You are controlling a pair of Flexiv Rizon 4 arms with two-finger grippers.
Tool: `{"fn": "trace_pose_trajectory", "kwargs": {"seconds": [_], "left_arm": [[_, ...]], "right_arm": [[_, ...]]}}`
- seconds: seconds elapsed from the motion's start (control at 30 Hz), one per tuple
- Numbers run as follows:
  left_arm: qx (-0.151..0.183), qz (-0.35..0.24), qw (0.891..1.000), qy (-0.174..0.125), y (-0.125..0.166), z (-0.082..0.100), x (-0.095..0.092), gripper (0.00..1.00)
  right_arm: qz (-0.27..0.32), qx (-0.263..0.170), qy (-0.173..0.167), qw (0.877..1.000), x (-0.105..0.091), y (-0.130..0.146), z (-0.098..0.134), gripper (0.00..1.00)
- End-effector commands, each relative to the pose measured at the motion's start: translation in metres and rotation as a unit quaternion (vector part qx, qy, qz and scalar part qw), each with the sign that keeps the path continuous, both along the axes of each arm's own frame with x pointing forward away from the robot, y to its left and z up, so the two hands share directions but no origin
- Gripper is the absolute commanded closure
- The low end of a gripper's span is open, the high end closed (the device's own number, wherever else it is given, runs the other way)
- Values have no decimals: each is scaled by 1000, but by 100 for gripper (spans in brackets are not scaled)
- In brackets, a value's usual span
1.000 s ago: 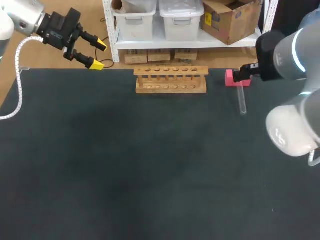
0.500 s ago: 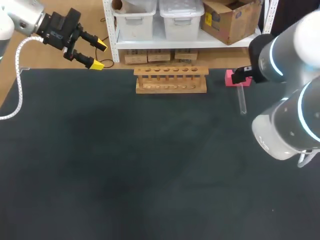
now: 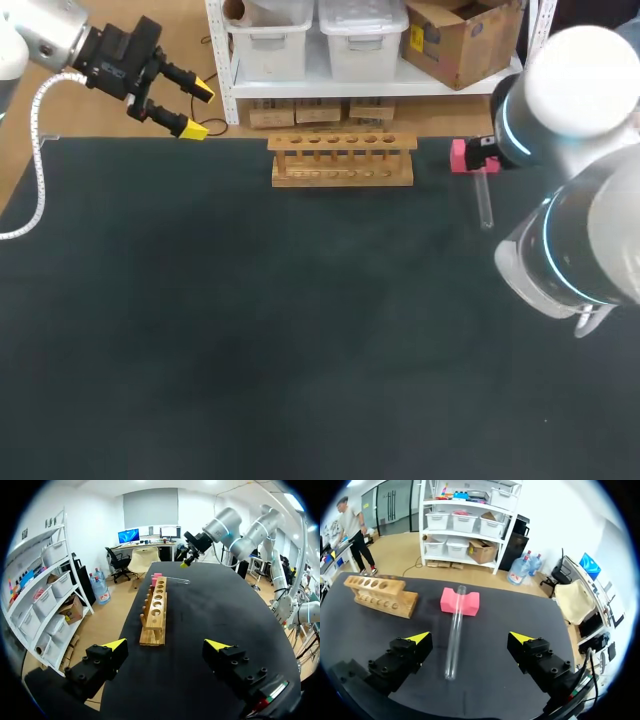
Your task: Grasp the test tube, adjust it, and insert it.
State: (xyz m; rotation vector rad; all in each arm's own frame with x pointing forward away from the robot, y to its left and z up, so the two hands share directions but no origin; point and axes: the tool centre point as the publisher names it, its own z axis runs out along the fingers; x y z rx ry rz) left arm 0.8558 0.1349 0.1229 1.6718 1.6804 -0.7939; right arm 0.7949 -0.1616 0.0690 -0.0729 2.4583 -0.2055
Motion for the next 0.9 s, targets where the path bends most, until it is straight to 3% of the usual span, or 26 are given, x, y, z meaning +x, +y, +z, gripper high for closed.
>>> {"fn": "trace_pose_trajectory", "kwargs": {"seconds": [0.03, 0.23, 0.57, 0.9], "left_arm": [[1, 1, 1000, -2, 0, 0, -1, 0], [1, 1, 1000, -2, 0, 0, -1, 0], [1, 1, 1000, -2, 0, 0, -1, 0], [1, 1, 1000, -2, 0, 0, -1, 0]], "right_arm": [[7, 11, 9, 1000, 12, 1, -12, 0], [34, 51, 24, 998, 22, 1, -23, 0], [48, 45, 24, 998, 41, 10, -41, 0], [46, 66, -16, 997, 45, 13, -50, 0]]}}
